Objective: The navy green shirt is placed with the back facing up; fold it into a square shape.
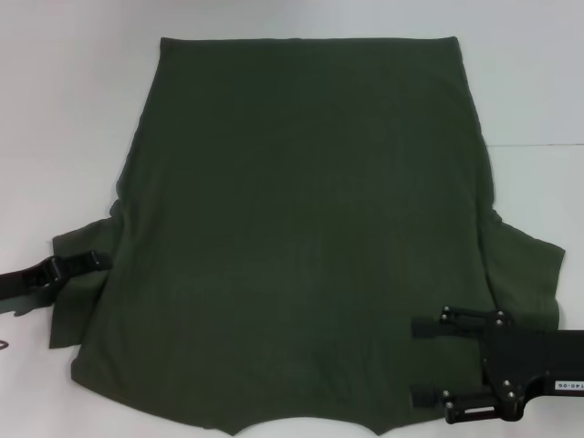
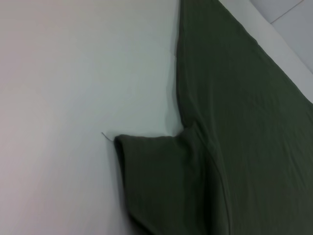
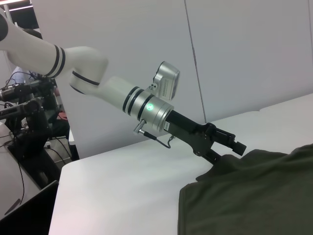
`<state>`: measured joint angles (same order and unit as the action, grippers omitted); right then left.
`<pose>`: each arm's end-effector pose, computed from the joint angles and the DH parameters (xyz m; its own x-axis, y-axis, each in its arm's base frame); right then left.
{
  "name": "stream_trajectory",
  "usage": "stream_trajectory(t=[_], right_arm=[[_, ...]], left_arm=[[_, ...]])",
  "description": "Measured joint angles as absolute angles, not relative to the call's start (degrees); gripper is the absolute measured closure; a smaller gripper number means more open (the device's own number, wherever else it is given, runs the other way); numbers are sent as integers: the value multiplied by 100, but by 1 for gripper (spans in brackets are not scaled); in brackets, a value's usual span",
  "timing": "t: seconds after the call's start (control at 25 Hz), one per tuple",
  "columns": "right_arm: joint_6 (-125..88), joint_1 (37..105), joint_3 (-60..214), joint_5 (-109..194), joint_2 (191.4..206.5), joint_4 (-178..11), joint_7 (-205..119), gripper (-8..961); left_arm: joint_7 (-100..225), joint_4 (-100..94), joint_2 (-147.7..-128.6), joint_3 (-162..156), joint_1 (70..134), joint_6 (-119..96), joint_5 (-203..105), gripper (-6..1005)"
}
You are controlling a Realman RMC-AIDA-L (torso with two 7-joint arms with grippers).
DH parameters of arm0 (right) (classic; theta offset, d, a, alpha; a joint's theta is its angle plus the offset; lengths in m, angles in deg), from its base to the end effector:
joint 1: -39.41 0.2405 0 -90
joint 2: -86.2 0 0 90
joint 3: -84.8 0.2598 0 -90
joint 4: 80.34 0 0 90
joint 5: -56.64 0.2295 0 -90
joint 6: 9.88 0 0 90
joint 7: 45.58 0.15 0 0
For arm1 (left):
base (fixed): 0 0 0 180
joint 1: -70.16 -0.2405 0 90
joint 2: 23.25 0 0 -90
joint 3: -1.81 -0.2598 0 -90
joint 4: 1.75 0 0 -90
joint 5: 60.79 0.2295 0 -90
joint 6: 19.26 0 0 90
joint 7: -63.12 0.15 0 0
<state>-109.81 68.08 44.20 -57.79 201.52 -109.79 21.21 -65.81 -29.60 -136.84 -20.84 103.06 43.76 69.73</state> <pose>0.2874 0.3083 -0.0062 0.8143 -0.2471 -0.5251 -0.3048 -0.9521 -0.0245 -0.3757 0.3833 0.0318 -0.0154 0.7622 0.6471 0.9981 0.0501 -0.0352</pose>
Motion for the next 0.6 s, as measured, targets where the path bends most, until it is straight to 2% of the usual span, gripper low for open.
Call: stream_trajectory(t=[0.12,0.6], right_arm=[[-10982,6814,4420,-5779,20150,-10979,2121,55],[-10982,6827,4420,-5779,20141,-10979,2121,56]], left_arm=[[-6581,-2960,-13692,-2081,10304,4300,6973,74],[-6581,-2961,-13707,-2095,10307,4248,6973,511]])
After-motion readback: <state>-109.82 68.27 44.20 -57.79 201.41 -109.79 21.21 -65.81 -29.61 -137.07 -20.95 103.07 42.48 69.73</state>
